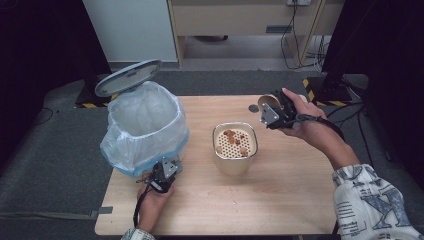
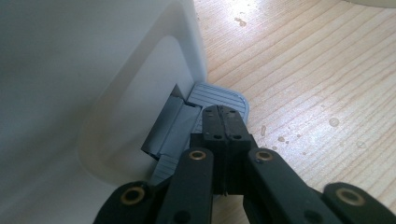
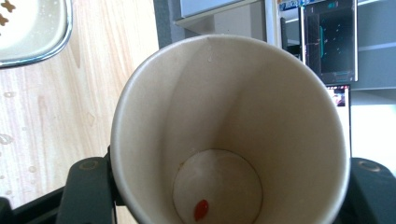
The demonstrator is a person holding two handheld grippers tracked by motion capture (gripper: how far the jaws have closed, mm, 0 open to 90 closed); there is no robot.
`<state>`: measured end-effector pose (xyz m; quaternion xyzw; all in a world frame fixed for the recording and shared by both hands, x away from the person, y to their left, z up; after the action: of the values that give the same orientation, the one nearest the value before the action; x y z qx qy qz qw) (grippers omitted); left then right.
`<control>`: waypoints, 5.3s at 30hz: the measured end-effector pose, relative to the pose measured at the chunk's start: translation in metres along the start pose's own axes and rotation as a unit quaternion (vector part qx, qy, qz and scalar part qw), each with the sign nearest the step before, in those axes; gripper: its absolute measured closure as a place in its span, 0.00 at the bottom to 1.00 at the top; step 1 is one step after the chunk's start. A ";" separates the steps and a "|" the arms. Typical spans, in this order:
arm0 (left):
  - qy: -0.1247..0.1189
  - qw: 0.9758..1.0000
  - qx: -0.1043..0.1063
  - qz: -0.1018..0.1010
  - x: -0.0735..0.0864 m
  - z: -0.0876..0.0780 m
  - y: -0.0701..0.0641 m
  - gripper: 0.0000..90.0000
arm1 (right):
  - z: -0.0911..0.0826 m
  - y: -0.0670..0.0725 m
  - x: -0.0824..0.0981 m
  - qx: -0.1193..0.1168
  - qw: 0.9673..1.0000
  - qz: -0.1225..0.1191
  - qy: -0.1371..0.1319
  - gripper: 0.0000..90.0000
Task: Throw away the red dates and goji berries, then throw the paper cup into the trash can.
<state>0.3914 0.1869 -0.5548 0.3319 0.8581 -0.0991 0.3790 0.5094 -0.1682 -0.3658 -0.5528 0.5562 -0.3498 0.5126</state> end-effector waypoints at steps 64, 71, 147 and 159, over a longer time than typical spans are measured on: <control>0.000 1.000 -0.001 -0.001 0.000 0.000 0.000 1.00 | -0.004 0.004 0.050 -0.215 0.890 0.396 -0.064 0.37; 0.000 1.000 -0.001 0.000 0.000 0.000 0.000 1.00 | -0.003 0.000 0.037 -0.226 0.886 0.398 -0.069 0.37; -0.001 1.000 -0.004 0.004 0.000 0.000 -0.001 1.00 | -0.002 -0.037 -0.130 -0.333 0.834 0.422 -0.122 0.37; -0.001 1.000 -0.003 0.001 0.000 0.000 -0.001 1.00 | -0.001 -0.045 -0.166 -0.346 0.823 0.432 -0.130 0.36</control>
<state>0.3912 0.1861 -0.5550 0.3316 0.8576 -0.0960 0.3812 0.4973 -0.0133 -0.2921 -0.4373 0.7508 0.1973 0.4539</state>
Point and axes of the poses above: each handheld gripper's, and its own axes: z roughly forward along the jaws, x roughly out of its underside, y roughly to its left, the point moved 5 cm from there along z, roughly forward along the jaws, and after that the axes turned 13 degrees about x, right-handed, at the moved point
